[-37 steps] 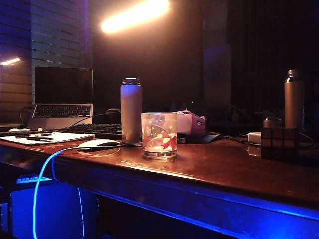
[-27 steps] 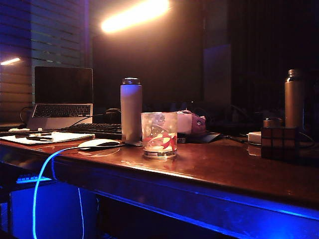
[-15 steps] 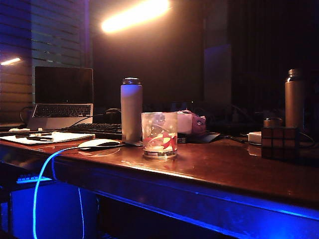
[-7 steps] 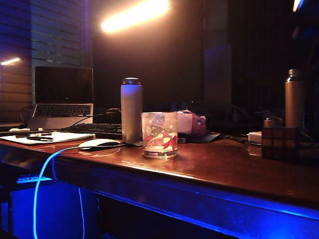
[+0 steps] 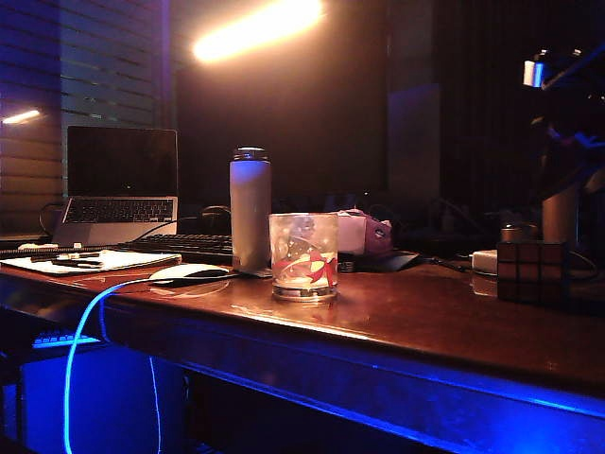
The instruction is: Stack the Rubik's Cube on top of the glass cup.
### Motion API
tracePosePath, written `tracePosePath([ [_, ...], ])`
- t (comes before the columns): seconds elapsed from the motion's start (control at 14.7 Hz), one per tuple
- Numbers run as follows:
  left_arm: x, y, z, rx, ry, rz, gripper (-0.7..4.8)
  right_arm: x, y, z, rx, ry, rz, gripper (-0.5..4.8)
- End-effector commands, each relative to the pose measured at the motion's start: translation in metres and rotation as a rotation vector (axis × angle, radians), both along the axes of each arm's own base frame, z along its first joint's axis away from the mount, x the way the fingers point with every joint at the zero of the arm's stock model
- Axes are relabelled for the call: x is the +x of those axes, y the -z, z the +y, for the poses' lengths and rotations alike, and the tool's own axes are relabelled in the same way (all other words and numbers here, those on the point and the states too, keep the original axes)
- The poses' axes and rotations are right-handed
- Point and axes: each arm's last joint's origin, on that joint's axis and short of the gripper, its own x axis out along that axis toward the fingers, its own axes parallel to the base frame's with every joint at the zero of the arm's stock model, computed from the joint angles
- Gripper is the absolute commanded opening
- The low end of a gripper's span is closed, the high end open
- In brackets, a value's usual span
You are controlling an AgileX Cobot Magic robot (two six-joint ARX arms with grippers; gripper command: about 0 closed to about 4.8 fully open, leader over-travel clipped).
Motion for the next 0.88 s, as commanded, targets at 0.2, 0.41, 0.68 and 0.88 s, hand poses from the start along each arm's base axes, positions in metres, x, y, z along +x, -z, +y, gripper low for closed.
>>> tracePosePath([
  [0.2,-0.001,-0.004,0.0,-0.015,0.012,-0.019,-0.03,0.005,-0.003,0.005,-0.159,-0.184,-0.095,4.79],
  [0.41,-0.002,-0.004,0.0,-0.015,0.012,-0.02,-0.03,0.026,0.008,0.008,-0.145,-0.208,-0.063,4.79],
  [0.68,-0.001,-0.005,0.0,-0.019,0.012,-0.032,-0.03,0.055,0.015,0.011,-0.124,-0.234,-0.009,4.79],
  [0.88,-0.001,-0.006,0.0,-0.021,0.012,-0.039,-0.03,0.062,0.016,0.012,-0.095,-0.264,0.048,4.79],
])
